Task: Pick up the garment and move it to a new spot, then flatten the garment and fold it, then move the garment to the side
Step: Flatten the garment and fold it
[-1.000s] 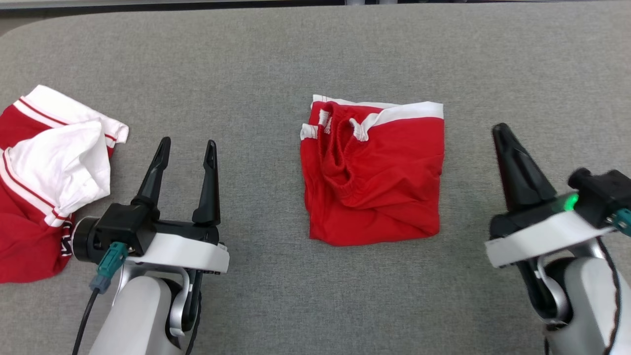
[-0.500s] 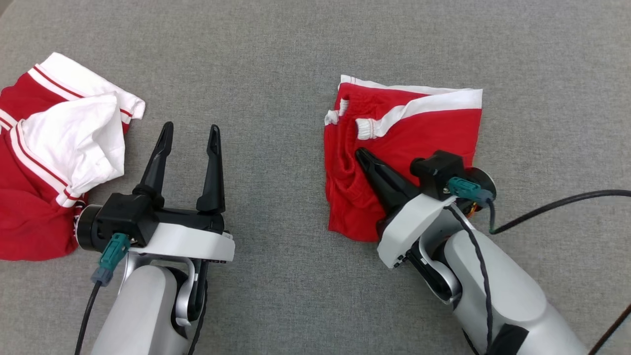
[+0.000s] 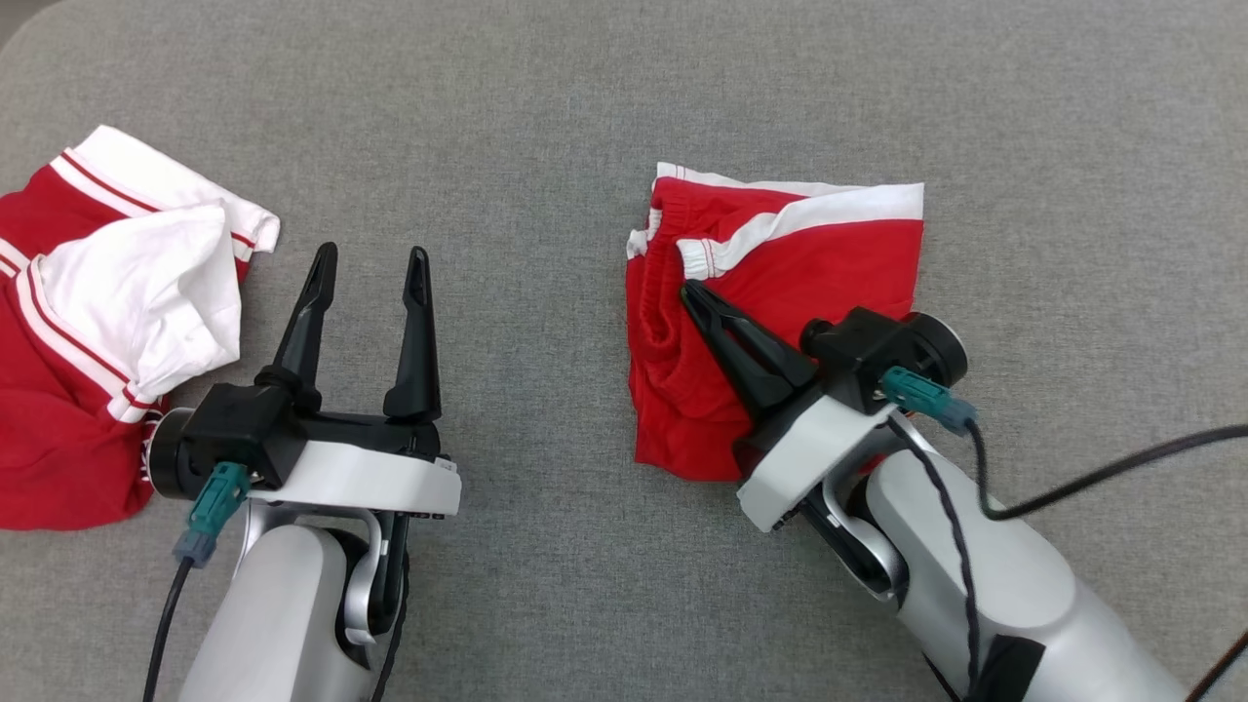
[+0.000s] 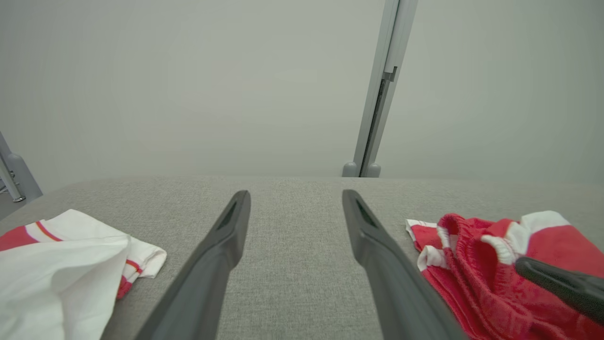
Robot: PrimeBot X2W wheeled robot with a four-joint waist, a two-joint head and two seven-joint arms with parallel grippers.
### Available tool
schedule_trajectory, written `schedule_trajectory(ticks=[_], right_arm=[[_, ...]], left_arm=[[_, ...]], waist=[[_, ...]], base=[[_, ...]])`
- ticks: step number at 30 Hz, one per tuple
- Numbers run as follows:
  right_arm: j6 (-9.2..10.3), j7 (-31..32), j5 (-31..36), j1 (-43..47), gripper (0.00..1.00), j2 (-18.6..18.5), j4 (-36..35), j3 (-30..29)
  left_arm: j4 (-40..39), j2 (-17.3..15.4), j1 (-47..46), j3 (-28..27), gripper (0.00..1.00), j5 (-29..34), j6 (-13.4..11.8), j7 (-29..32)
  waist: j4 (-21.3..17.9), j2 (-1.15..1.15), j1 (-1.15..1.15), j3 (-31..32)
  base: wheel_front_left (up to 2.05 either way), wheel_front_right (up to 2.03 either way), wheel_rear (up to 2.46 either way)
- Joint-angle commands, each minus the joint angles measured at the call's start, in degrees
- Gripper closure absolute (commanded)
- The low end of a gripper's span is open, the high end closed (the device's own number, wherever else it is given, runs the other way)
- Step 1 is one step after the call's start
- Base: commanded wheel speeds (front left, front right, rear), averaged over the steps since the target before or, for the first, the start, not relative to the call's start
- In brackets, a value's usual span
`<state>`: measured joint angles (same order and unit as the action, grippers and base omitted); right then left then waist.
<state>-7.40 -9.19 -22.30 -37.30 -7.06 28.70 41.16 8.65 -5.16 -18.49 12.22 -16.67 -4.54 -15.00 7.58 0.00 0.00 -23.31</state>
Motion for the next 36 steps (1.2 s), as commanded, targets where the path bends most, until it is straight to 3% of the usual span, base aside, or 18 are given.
schedule_trajectory(ticks=[1,4,6,7,8,17,22,36], right_arm=[[-0.16,-1.2,-1.1,1.4,1.0,-0.9,-1.4,-0.4],[-0.14,-2.8,-2.3,3.1,1.0,-3.2,-5.4,-2.6],[-0.14,-3.3,-2.9,5.1,0.54,-4.5,-7.8,-5.1],[-0.15,-3.4,-3.4,6.3,0.15,-4.9,-8.9,-6.9],[-0.15,-3.6,-3.4,7.3,0.0,-5.4,-10.0,-8.7],[-0.14,-2.7,0.3,18.5,0.0,-7.9,-19.0,-28.2],[-0.15,0.1,2.4,24.3,0.0,-7.5,-24.0,-35.5],[-0.15,6.6,5.1,35.2,0.0,-4.5,-33.3,-40.0]], left_arm=[[-0.6,-0.1,0.3,-0.5,0.0,-0.3,0.3,-0.2],[-0.7,-0.1,1.2,-1.2,0.0,-0.1,0.3,-0.1],[-0.8,-0.2,1.8,-1.7,0.0,0.1,0.3,-0.1],[-0.8,-0.2,2.0,-1.8,0.0,0.2,0.4,-0.1],[-0.8,-0.3,2.3,-2.1,0.0,0.3,0.4,-0.1],[-0.2,-2.6,4.9,-3.6,0.0,1.3,0.9,-0.1],[-0.1,-4.0,6.3,-4.2,0.0,1.8,0.9,-0.1],[1.0,-6.0,11.0,-4.7,0.0,1.4,1.0,-0.1]], waist=[[-0.4,0.0,0.0,0.8],[-1.0,0.0,0.0,2.1],[-1.4,0.0,0.0,2.9],[-1.5,0.0,0.0,3.3],[-1.7,0.0,0.0,3.7],[-3.6,0.0,0.0,7.1],[-4.3,0.0,0.0,8.7],[-5.3,0.0,0.0,13.8]], base=[[0.0,0.0,0.0],[0.0,0.0,0.0],[0.0,0.0,0.0],[0.0,0.0,0.0],[0.0,0.0,0.0],[0.0,0.0,0.0],[0.0,0.0,0.0],[0.0,0.0,0.0]])
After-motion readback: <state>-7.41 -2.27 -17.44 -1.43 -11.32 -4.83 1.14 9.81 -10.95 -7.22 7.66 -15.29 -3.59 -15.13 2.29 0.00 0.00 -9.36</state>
